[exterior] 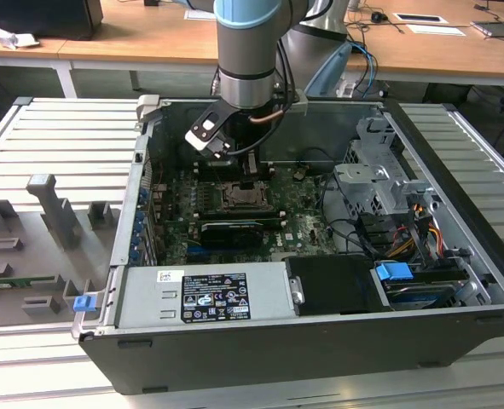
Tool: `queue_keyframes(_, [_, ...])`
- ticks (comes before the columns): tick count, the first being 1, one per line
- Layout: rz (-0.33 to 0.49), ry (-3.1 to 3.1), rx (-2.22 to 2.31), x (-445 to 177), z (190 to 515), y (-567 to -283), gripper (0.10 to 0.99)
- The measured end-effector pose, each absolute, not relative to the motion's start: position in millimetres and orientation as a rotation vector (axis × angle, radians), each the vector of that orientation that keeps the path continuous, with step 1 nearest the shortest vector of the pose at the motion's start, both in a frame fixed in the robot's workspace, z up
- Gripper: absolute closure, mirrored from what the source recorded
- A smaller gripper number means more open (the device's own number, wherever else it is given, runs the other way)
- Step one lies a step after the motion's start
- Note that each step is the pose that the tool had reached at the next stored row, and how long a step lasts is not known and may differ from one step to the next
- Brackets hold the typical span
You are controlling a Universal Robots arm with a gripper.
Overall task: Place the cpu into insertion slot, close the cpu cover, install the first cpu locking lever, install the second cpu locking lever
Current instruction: 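Install the first cpu locking lever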
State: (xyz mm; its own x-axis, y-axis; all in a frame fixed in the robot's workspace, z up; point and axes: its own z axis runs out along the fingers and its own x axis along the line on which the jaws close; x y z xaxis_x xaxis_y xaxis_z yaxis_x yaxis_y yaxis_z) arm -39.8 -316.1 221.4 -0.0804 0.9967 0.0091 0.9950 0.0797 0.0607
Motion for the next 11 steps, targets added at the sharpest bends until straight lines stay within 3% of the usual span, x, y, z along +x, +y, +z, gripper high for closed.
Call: queue_keyframes(11, [0.079,2.283,2.106,-39.7,231.3,-316.1,0.980])
